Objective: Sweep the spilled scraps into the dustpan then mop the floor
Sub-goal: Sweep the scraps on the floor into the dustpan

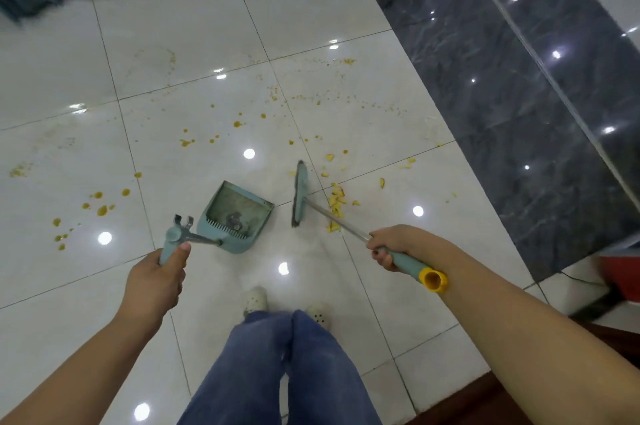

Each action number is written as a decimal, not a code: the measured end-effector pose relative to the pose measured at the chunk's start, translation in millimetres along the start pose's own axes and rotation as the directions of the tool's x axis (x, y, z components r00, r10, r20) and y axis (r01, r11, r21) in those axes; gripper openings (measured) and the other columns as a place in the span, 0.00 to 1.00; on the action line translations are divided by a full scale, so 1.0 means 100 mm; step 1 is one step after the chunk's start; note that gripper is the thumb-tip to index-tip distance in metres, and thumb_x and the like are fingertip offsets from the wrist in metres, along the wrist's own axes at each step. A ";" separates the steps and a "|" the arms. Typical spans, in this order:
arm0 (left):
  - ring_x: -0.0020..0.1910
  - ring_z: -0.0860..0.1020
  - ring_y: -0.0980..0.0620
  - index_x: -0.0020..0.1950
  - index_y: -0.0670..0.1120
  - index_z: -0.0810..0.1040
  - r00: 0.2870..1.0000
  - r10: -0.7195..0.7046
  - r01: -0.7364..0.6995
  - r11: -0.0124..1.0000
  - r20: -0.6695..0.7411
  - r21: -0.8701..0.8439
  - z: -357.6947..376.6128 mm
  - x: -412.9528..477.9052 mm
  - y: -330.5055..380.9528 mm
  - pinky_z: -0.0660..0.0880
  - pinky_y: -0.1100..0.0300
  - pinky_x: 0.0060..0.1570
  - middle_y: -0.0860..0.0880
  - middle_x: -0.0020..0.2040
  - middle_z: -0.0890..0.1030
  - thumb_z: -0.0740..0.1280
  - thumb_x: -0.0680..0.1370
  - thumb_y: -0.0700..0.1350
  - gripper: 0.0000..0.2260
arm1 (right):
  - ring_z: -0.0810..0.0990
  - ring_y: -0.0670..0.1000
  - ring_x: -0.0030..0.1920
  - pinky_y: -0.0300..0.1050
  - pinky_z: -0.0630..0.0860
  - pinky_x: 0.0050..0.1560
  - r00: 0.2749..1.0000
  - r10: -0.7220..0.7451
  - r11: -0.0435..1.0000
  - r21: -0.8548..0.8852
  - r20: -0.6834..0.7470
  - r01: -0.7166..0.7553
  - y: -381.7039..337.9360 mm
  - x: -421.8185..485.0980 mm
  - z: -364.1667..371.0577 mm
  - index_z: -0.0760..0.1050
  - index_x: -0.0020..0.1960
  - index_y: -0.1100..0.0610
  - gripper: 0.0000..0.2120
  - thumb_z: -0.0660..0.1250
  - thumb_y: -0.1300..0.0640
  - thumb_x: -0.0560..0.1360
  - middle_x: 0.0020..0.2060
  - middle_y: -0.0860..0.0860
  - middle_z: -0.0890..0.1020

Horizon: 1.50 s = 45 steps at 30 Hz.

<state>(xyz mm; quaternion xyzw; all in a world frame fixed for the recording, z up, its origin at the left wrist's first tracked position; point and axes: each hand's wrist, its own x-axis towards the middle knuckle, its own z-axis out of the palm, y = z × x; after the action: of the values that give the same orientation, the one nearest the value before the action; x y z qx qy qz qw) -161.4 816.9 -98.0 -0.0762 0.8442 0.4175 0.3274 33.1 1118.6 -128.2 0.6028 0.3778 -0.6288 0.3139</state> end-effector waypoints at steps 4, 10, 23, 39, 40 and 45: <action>0.27 0.63 0.50 0.41 0.42 0.70 0.999 0.012 -0.013 0.999 0.037 0.045 0.09 0.16 0.13 0.63 0.62 0.29 0.45 0.31 0.67 0.62 0.79 0.50 0.13 | 0.65 0.45 0.14 0.30 0.65 0.15 0.997 -0.042 0.990 0.137 0.060 0.033 -0.47 0.26 0.26 0.67 0.40 0.60 0.10 0.60 0.63 0.80 0.22 0.52 0.69; 0.26 0.63 0.51 0.38 0.42 0.69 0.993 0.028 -0.039 0.995 0.117 0.097 0.10 0.50 0.31 0.62 0.63 0.27 0.46 0.29 0.67 0.63 0.78 0.50 0.14 | 0.65 0.45 0.14 0.30 0.65 0.15 0.996 -0.050 0.927 0.376 0.070 0.020 -0.72 0.60 0.30 0.66 0.42 0.61 0.08 0.59 0.63 0.80 0.28 0.53 0.67; 0.26 0.65 0.50 0.37 0.42 0.70 0.965 0.025 -0.083 0.974 0.262 0.212 0.17 0.93 0.78 0.64 0.62 0.26 0.46 0.28 0.69 0.63 0.78 0.51 0.15 | 0.65 0.44 0.15 0.30 0.64 0.14 0.998 -0.038 0.706 0.708 0.057 -0.014 -0.55 0.15 -0.04 0.65 0.41 0.60 0.09 0.58 0.62 0.80 0.30 0.52 0.65; 0.28 0.72 0.49 0.44 0.44 0.68 0.916 0.151 -0.268 0.919 0.370 0.287 0.48 1.01 1.02 0.69 0.58 0.26 0.43 0.36 0.75 0.60 0.80 0.45 0.07 | 0.66 0.46 0.13 0.31 0.66 0.14 0.998 0.001 0.619 0.784 0.068 -0.054 -0.59 0.35 0.03 0.65 0.41 0.61 0.09 0.58 0.62 0.80 0.18 0.55 0.69; 0.28 0.71 0.49 0.41 0.45 0.67 0.923 0.153 -0.256 0.929 0.354 0.267 0.53 0.99 1.06 0.68 0.59 0.26 0.44 0.35 0.74 0.61 0.80 0.45 0.08 | 0.66 0.46 0.14 0.31 0.66 0.14 0.998 -0.001 0.605 0.794 0.070 -0.055 -0.54 0.31 0.00 0.65 0.41 0.60 0.09 0.58 0.63 0.80 0.18 0.55 0.69; 0.37 0.73 0.49 0.41 0.46 0.69 0.927 0.226 -0.311 0.909 0.300 0.276 0.77 0.83 1.29 0.67 0.61 0.30 0.50 0.35 0.73 0.61 0.79 0.46 0.09 | 0.67 0.45 0.14 0.31 0.66 0.14 0.999 -0.011 0.602 0.798 0.043 -0.028 -0.26 0.07 -0.25 0.66 0.40 0.60 0.10 0.59 0.62 0.80 0.20 0.54 0.69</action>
<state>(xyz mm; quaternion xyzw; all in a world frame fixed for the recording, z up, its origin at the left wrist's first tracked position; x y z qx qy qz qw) -240.0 969.7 -98.8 0.1514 0.8522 0.3232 0.3826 23.1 1153.7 -131.9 0.6675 0.0478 -0.7427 0.0233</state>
